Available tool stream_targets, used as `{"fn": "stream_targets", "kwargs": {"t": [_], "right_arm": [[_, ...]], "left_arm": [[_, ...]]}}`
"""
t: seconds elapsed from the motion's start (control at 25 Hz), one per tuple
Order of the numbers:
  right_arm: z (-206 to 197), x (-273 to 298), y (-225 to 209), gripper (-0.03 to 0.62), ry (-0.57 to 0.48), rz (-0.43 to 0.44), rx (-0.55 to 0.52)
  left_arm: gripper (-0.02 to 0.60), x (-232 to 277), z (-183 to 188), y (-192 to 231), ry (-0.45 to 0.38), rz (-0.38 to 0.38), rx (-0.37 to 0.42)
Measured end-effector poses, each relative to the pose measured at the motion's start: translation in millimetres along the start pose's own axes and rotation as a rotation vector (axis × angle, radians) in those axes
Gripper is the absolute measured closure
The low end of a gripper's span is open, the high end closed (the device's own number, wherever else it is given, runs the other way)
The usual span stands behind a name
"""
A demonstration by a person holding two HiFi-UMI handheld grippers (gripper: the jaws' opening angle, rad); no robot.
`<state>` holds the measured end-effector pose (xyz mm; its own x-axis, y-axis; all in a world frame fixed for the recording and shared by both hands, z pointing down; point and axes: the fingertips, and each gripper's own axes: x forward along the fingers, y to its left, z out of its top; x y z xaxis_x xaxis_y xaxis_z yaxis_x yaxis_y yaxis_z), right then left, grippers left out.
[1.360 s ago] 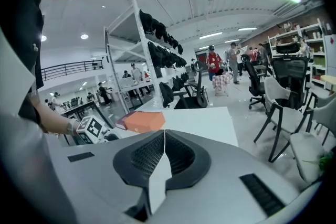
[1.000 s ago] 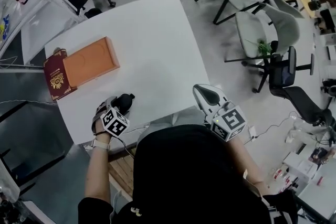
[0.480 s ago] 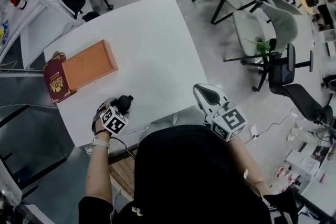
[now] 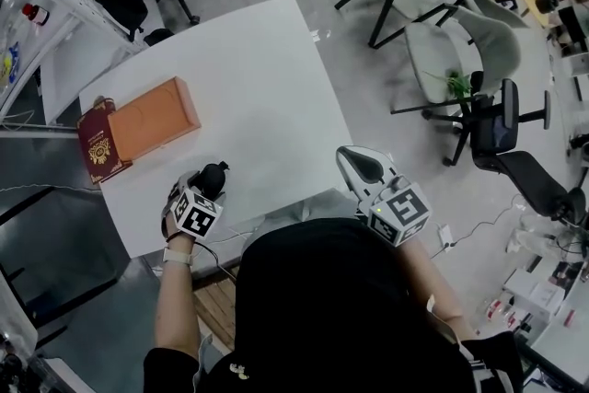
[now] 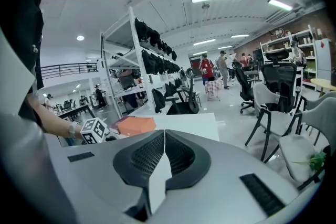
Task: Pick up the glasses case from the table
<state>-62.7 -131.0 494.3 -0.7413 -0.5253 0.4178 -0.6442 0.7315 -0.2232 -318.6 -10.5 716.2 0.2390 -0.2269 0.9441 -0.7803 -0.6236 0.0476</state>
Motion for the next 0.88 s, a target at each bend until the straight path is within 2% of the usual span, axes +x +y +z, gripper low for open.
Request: {"fn": "stream_targets", "kwargs": {"t": [0.24,0.48,0.68,0.88], "right_arm": [[17,-16,-21,0.565,-0.024,-0.021,-0.019],[34,-41,-42,0.565,-0.064,-0.045,-0.025],[46,-63,-54,0.565,-0.090,-0.056,-0.043],[56,-85,-67,0.565,-0.109,-0.076,-0.056]], "left_arm": [[0.219,-19,74,-15,-0.117,0.024,0.009],[0.219,-39,154,-38,-0.247,0.014,0.002],[0.219,-73,227,-55,-0.428,0.016,-0.014],[0.219,-105,281,-77,-0.574,0.014,-0.033]]}}
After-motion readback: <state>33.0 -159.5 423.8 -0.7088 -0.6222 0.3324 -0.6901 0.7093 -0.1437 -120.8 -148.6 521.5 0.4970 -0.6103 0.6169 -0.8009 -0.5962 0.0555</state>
